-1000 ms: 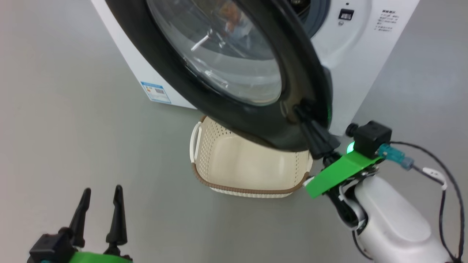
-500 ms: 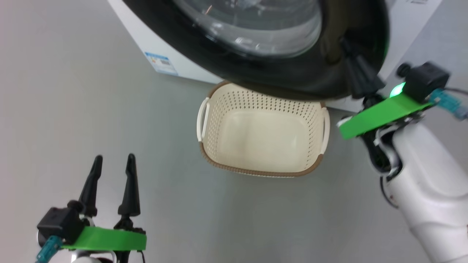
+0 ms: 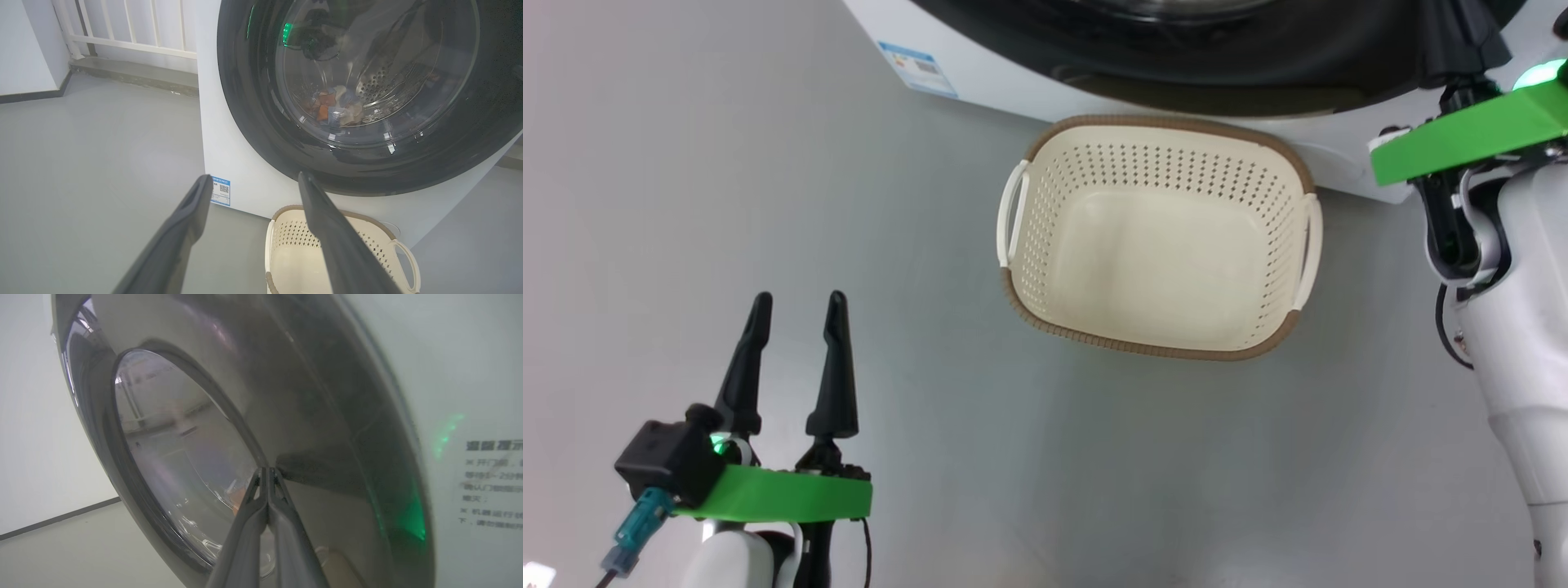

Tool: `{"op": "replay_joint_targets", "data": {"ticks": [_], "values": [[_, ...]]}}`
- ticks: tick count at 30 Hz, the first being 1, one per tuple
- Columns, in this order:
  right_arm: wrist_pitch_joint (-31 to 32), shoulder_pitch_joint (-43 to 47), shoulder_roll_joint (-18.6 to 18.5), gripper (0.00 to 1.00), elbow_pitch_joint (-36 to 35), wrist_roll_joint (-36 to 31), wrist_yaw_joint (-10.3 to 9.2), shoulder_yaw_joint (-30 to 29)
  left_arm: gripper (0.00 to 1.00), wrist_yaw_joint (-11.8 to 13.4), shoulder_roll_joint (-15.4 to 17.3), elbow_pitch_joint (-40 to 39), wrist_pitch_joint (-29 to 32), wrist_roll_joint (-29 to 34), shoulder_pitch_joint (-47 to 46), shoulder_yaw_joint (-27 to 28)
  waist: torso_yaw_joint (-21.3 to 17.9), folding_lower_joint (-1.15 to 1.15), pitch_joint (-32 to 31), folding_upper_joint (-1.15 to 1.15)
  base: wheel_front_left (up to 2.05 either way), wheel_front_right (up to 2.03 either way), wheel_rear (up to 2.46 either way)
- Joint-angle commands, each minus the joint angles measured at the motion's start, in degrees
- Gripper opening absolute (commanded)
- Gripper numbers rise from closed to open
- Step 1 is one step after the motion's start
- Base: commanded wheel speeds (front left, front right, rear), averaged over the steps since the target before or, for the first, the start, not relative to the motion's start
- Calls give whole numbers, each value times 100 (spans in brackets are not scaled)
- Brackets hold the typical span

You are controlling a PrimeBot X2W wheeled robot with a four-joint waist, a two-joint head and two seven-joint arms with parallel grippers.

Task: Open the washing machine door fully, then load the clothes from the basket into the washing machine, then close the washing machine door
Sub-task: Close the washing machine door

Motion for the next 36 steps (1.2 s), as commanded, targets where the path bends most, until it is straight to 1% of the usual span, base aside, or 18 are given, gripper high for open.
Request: {"op": "replay_joint_targets", "data": {"ticks": [1, 13, 16, 23, 27, 36], "values": [[-28, -149, 75, 0, -91, -49, -1, -37, 100, 4, 120, -183, -37, -17, -97, 153, 98, 0, 117, 0, 0, 0, 0], [-28, -480, 189, 0, -160, -239, -1, -639, 100, 4, 147, -181, -37, -22, -233, 22, 206, 0, 264, 0, 0, 0, 0], [-28, -501, 233, 0, -166, -280, -1, -704, 100, 4, 162, -161, -37, -30, -258, 12, 211, 0, 269, 0, 0, 0, 0], [-28, -235, 320, 0, -155, -244, -1, -465, 100, 4, 208, -41, -37, -21, -199, 49, 136, 0, 69, 0, 0, 0, 0], [-28, 82, 370, 0, -157, -197, -1, -268, 100, 4, 259, 91, -37, -15, -141, 88, 52, 0, -156, 0, 0, 0, 0], [-28, 895, 488, 0, -256, -10, -1, 9, 100, 4, 447, 313, -37, 25, 118, 273, -277, 0, -778, 0, 0, 0, 0]]}}
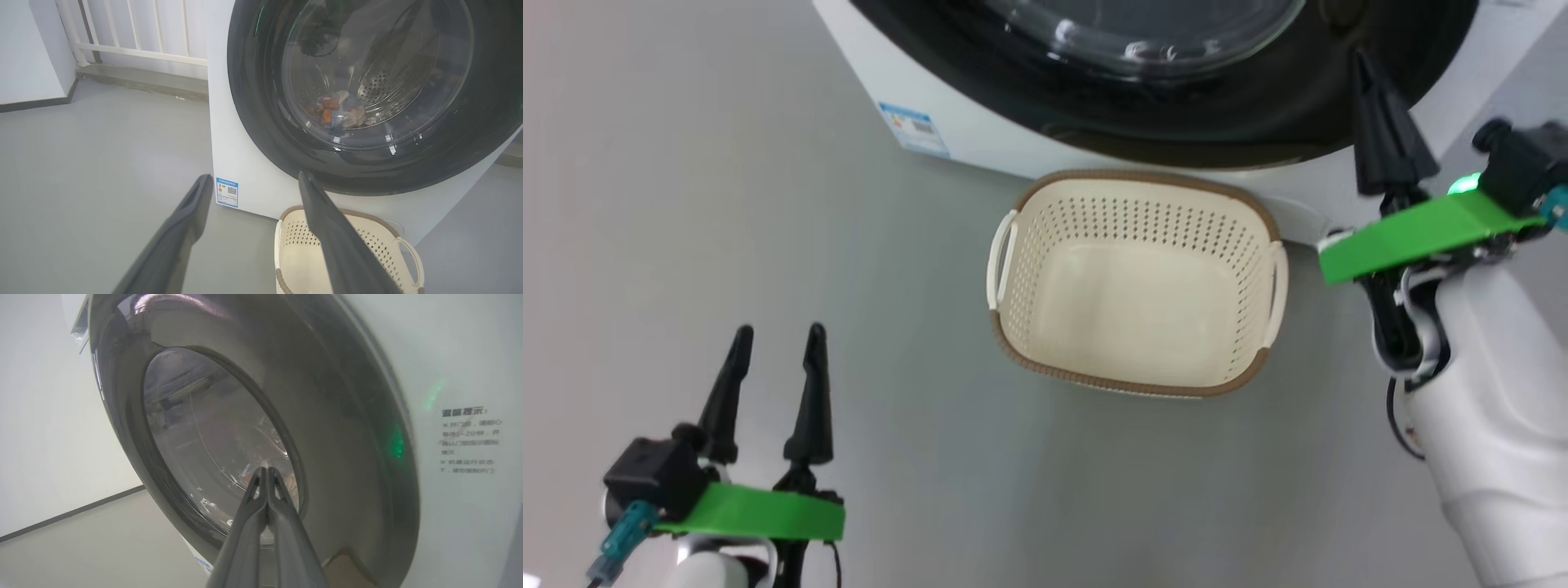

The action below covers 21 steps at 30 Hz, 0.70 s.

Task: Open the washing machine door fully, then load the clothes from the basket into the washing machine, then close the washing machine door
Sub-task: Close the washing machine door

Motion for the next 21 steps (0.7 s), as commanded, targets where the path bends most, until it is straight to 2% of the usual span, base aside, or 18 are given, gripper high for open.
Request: {"op": "replay_joint_targets", "data": {"ticks": [1, 4, 6, 8, 10, 11, 14, 15, 21], "values": [[-28, 188, 121, 0, -179, 36, -15, 133, 100, 4, 234, -52, -37, 36, 113, 230, -235, 0, -324, 0, 0, 0, 0], [-28, 491, 160, 0, -240, 70, -15, 184, 100, 4, 320, 7, -37, 59, 239, 295, -390, 0, -546, 0, 0, 0, 0], [-28, 786, 196, 17, -279, 99, -15, 217, 100, 4, 439, 65, -37, 107, 366, 322, -560, 0, -747, 0, 0, 0, 0], [-28, 964, 210, 38, -312, 110, -15, 222, 100, 4, 504, 96, -37, 134, 435, 355, -668, 0, -858, 0, 0, 0, 0], [-28, 1124, 217, 52, -352, 110, -15, 210, 100, 4, 558, 114, -37, 153, 475, 401, -776, 0, -949, 0, 0, 0, 0], [-28, 1203, 221, 69, -375, 113, -15, 195, 100, 4, 580, 122, -37, 163, 489, 410, -826, 0, -995, 0, 0, 0, 0], [-28, 1437, 220, 98, -453, 119, -15, 138, 100, 4, 633, 151, -37, 185, 520, 439, -969, 0, -1116, 0, 0, 0, 0], [-28, 1513, 216, 100, -478, 119, -15, 113, 100, 4, 652, 157, -37, 192, 527, 444, -1016, 0, -1154, 0, 0, 0, 0], [-28, 1907, 189, 100, -573, 92, -15, -18, 100, 4, 731, 217, -37, 210, 611, 517, -1320, 0, -1344, 0, 0, 0, 0]]}}
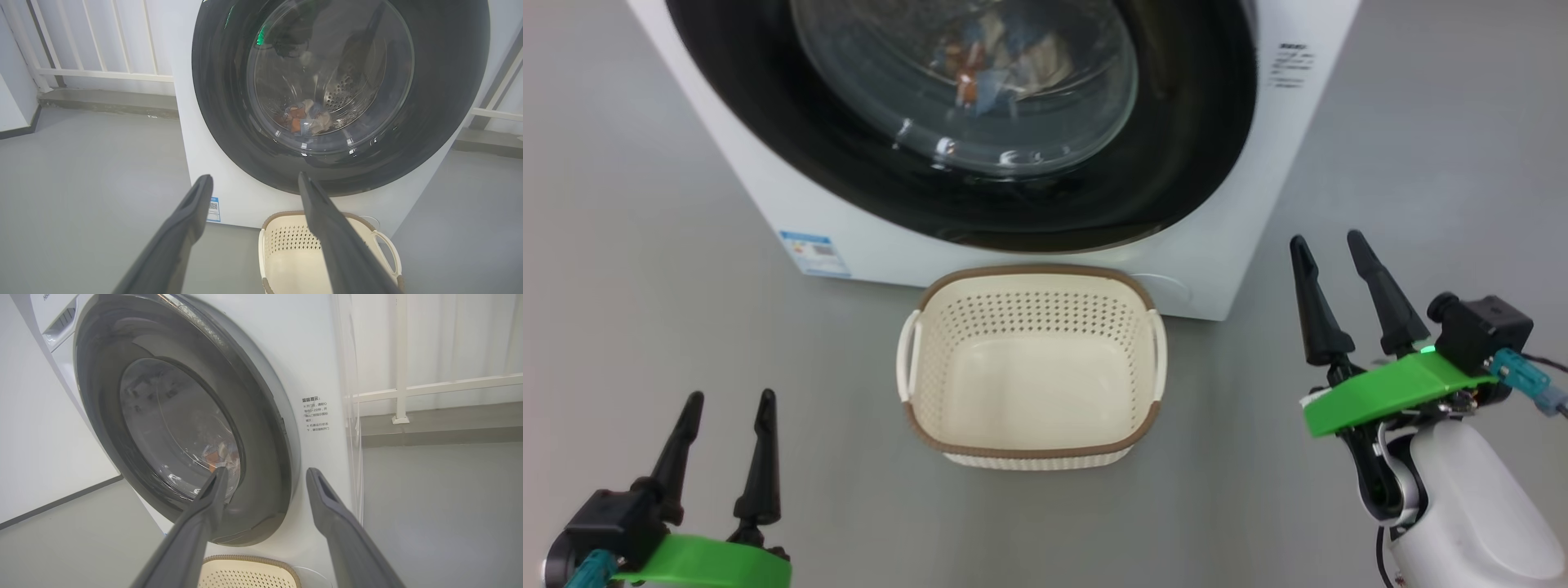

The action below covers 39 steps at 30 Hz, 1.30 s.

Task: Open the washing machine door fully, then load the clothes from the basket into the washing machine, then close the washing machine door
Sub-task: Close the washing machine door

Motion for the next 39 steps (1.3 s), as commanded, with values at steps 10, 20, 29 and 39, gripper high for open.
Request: {"op": "replay_joint_targets", "data": {"ticks": [10, 20, 29, 39], "values": [[-28, 433, -30, 100, -255, 37, -15, 7, 100, 4, 268, 87, -37, 37, 63, 230, -651, 1, -315, 0, 0, 0, 0], [-28, 740, -49, 100, -359, 26, -15, -58, 100, 4, 316, 47, -37, 134, 167, 413, -1051, 1, -388, 0, 0, 0, 0], [-28, 1023, -39, 100, -434, 9, -15, -158, 100, 4, 316, -2, -37, 188, 358, 602, -1297, 1, -476, 0, 0, 0, 0], [-28, 1159, -8, 100, -465, -16, -15, -206, 100, 4, 286, -33, -37, 263, 496, 762, -1430, 1, -531, 0, 0, 0, 0]]}}
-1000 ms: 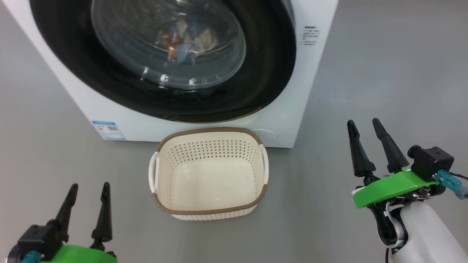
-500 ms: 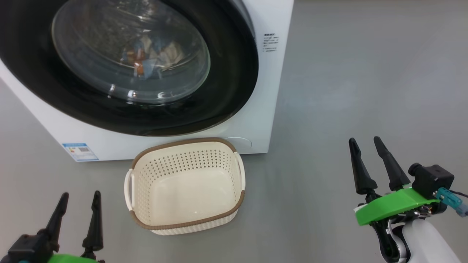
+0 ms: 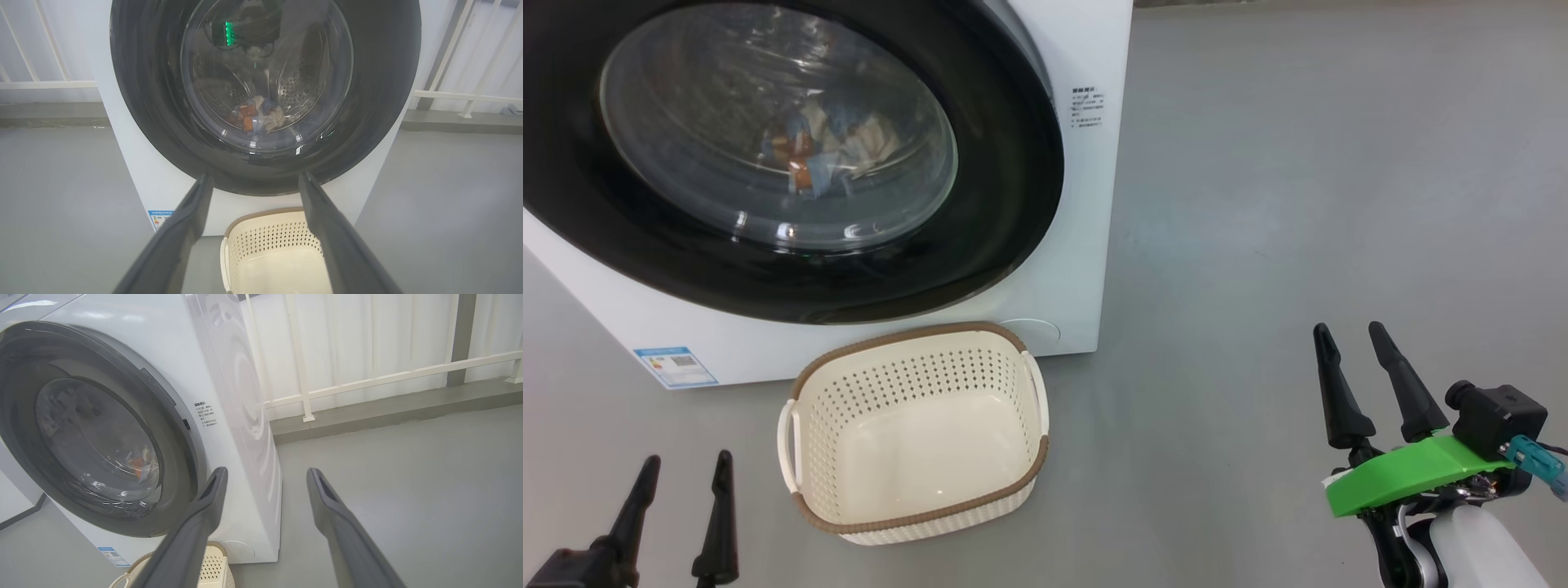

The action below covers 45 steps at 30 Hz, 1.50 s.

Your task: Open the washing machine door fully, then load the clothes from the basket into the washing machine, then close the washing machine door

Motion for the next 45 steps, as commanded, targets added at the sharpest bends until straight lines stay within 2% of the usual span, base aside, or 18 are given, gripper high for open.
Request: {"op": "replay_joint_targets", "data": {"ticks": [1, 14, 15, 20, 26, 31, 45], "values": [[-28, 75, -10, 100, -163, -15, -15, 100, 100, 4, 150, -160, -37, 73, -28, 243, -13, 0, -17, 0, 0, 0, 0], [-28, 79, 25, 100, -222, -28, -15, 78, 100, 4, 146, -161, -37, 125, -45, 302, -12, 0, 6, 0, 0, 0, 0], [0, 117, 32, 0, -65, -17, 0, -10, 0, 0, -9, -1, 0, 46, 57, 90, -14, 0, 4, 0, 0, 0, 0], [11, 239, 132, 0, 235, 10, 1, 7, 0, 0, -231, 243, 20, 5, 80, 57, -14, 0, 8, 0, 0, 0, 0], [105, 259, 140, 0, 192, 341, 0, -41, 0, 0, -264, 210, 133, -354, 64, 80, 16, 13, -24, 0, 0, 0, 0], [183, 269, 147, 0, 168, 614, 0, -82, 0, 0, -291, 192, 210, -654, 46, 85, 40, 1, -30, 0, 0, 0, 0], [424, 292, 172, 0, 87, 1429, -2, -210, 0, 1, -372, 130, 457, -1555, -13, 115, 110, 0, -74, 0, 0, 0, 0]]}}
